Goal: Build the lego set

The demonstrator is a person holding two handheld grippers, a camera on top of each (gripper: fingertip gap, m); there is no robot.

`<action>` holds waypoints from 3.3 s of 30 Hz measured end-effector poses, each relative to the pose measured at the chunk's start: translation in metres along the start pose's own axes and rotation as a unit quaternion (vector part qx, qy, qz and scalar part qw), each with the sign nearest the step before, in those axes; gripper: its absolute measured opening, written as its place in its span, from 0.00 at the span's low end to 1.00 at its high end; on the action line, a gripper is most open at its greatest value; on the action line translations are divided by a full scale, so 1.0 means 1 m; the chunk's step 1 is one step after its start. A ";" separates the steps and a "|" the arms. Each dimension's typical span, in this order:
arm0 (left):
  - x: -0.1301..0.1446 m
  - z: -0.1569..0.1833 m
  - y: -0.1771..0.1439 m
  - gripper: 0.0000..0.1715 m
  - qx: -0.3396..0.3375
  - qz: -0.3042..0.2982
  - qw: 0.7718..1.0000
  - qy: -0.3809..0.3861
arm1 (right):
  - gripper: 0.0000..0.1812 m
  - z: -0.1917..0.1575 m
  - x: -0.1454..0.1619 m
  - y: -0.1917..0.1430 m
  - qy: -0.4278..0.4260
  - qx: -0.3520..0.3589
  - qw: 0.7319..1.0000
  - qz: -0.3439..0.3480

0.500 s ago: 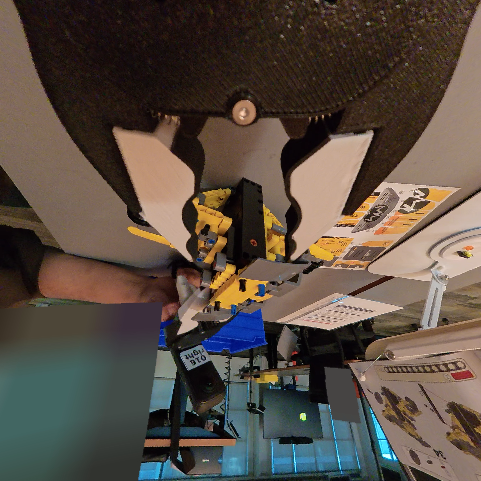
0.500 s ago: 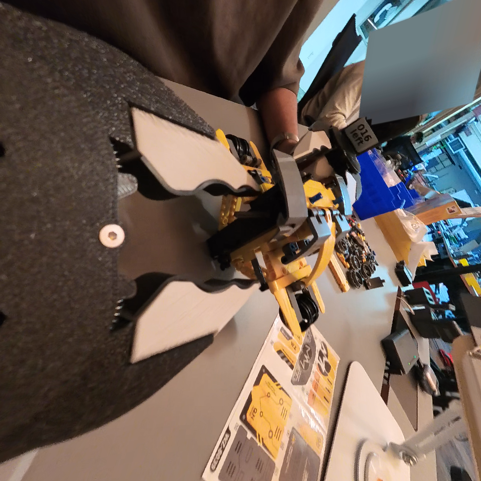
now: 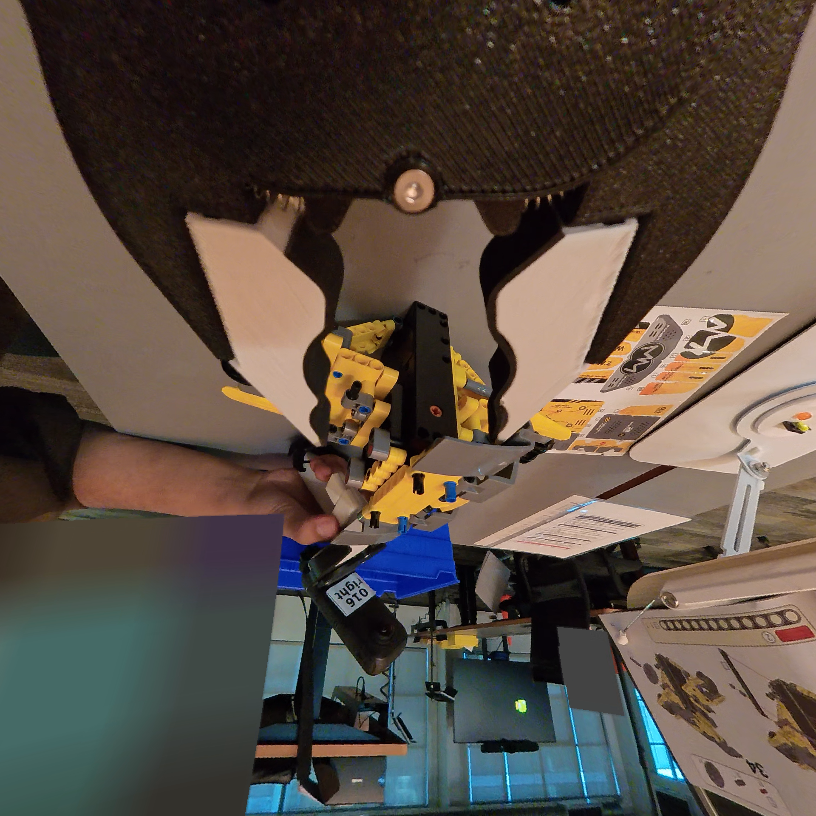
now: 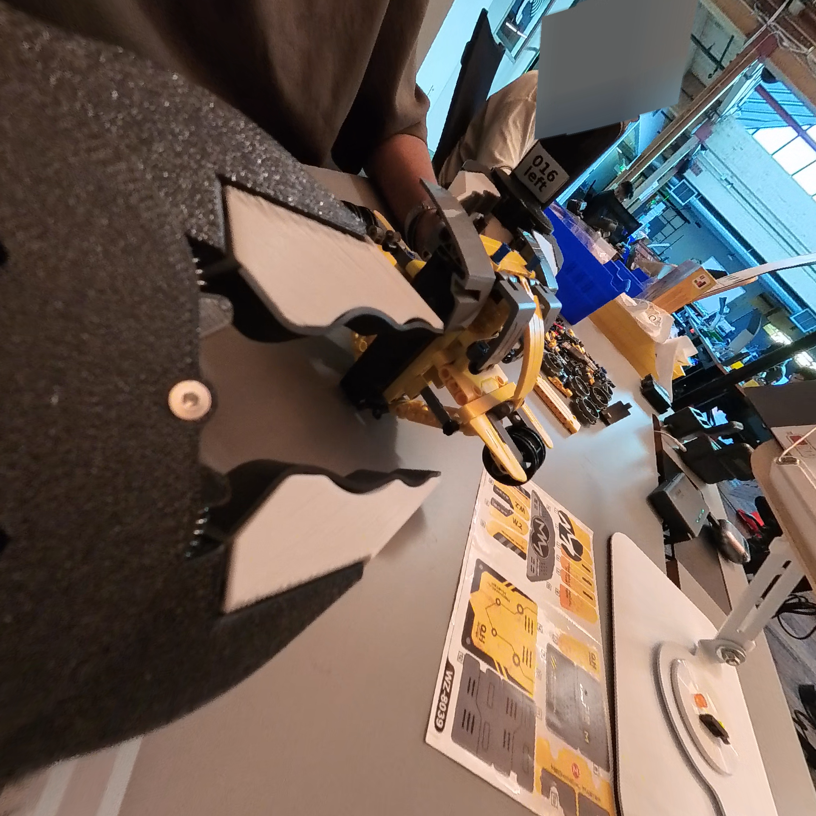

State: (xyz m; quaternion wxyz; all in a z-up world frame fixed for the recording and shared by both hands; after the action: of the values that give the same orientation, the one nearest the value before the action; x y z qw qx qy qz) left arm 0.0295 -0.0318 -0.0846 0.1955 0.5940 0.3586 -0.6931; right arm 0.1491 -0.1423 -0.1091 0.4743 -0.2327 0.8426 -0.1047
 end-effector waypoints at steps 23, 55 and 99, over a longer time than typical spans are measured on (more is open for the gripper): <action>0.000 0.000 0.001 0.39 0.003 -0.002 1.000 -0.002 | 0.31 0.001 -0.001 -0.001 -0.011 0.022 1.000 0.005; 0.000 -0.003 -0.002 0.43 0.000 0.000 1.000 -0.003 | 0.31 0.002 -0.007 -0.008 -0.025 0.060 0.998 0.021; 0.001 -0.006 -0.002 0.46 -0.022 -0.003 1.000 0.000 | 0.32 0.004 -0.013 -0.017 -0.045 0.106 0.993 0.030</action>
State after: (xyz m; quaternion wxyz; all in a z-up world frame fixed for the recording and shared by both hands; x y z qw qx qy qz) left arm 0.0323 -0.0261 -0.0853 0.2062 0.5886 0.3759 -0.6854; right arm 0.1627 -0.1511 -0.0946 0.5370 -0.1602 0.8108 -0.1688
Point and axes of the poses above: each gripper's, where its closed fingertips meet, y out along the fingers, x out of its underside, z = x × y across the jaws, the point moved 4 cm from there along -y, back along the fingers, and after that the axes turned 13 degrees about -z, right-handed, at the moved point
